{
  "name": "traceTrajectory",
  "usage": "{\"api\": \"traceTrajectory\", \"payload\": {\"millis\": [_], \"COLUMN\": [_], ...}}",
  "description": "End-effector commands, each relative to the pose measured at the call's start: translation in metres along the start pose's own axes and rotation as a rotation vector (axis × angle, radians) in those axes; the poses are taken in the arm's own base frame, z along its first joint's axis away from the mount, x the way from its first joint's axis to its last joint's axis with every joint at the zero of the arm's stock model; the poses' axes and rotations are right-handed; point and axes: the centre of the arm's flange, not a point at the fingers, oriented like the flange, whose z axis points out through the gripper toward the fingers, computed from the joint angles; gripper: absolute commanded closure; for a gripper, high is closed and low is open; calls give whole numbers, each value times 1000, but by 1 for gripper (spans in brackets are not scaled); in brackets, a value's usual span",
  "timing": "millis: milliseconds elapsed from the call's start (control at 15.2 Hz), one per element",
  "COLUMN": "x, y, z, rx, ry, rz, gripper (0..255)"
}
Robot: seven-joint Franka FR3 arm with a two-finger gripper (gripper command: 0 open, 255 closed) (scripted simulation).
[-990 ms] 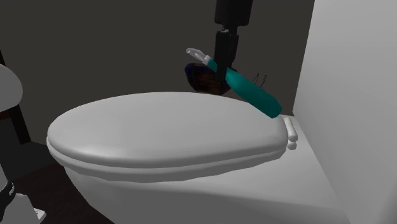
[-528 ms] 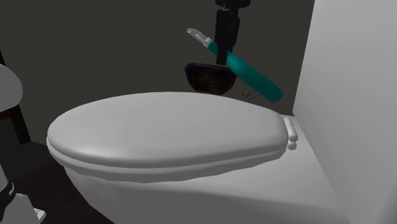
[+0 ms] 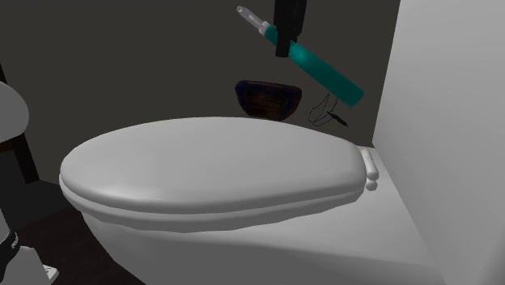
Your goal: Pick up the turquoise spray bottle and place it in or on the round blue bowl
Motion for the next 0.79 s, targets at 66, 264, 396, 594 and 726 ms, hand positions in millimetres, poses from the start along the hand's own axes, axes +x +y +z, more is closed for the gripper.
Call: {"api": "traceTrajectory", "payload": {"millis": [66,264,396,594,726], "x": [-2,-4,-5,-14,-29], "y": [-2,-3,-3,-15,-36], "z": [-16,-32,-42,-51,-48], "rx": [0,0,0,0,0], "ry": [0,0,0,0,0], "rz": [0,0,0,0,0], "gripper": [255,255,255,255,255]}}
